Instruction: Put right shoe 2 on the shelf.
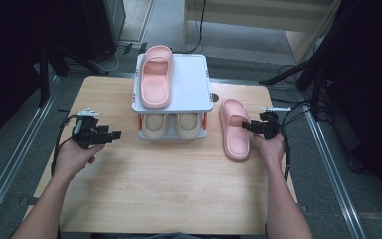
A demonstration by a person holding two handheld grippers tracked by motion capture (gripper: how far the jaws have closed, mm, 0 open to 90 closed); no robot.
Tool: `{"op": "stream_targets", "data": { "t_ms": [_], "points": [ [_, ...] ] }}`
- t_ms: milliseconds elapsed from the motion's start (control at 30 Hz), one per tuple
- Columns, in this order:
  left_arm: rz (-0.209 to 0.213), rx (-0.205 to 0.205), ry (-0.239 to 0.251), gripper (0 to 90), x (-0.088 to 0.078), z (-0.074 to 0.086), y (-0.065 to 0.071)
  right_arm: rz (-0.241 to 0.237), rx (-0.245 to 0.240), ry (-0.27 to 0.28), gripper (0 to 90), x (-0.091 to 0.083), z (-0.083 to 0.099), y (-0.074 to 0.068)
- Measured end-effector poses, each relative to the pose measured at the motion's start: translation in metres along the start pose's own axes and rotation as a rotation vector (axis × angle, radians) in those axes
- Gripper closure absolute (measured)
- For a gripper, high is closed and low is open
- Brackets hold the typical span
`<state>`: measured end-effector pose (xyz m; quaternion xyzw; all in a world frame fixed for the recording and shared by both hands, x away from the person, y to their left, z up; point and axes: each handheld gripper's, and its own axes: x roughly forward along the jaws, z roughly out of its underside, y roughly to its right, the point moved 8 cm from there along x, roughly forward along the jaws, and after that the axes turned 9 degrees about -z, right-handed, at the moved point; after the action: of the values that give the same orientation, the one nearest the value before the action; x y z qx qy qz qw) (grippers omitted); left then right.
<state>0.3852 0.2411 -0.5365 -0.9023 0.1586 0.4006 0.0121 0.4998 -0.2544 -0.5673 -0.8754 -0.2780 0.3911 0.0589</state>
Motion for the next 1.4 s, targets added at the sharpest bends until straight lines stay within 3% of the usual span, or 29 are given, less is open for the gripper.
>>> {"op": "stream_targets", "data": {
  "t_ms": [267, 533, 633, 767, 867, 1133, 1400],
  "points": [
    [-0.023, -0.022, 0.002, 39.0, -0.008, 0.011, -0.008, 0.04, -0.001, -0.007, 53.3, 0.016, -0.006, 0.006],
    [-0.033, -0.027, -0.003, 39.0, -0.011, 0.016, -0.012, 0.026, 0.035, 0.019, 57.6, 0.021, -0.01, 0.009],
    [-0.035, -0.028, -0.001, 39.1, -0.011, 0.016, -0.013, 0.025, 0.054, 0.024, 61.9, 0.021, -0.01, 0.01],
    [-0.029, -0.031, 0.0, 39.1, -0.01, 0.016, -0.011, 0.064, 0.017, 0.031, 73.4, 0.018, -0.013, 0.009],
    [-0.026, -0.026, -0.005, 39.1, -0.009, 0.016, -0.011, 0.054, 0.02, 0.026, 78.9, 0.018, -0.013, 0.008],
    [-0.016, -0.021, -0.001, 39.2, -0.007, 0.014, -0.009, 0.06, 0.063, -0.009, 80.4, 0.015, -0.014, 0.003],
    [0.006, -0.009, -0.007, 39.2, -0.004, 0.011, -0.004, 0.067, 0.065, -0.022, 80.4, 0.007, -0.017, -0.005]
  ]
}}
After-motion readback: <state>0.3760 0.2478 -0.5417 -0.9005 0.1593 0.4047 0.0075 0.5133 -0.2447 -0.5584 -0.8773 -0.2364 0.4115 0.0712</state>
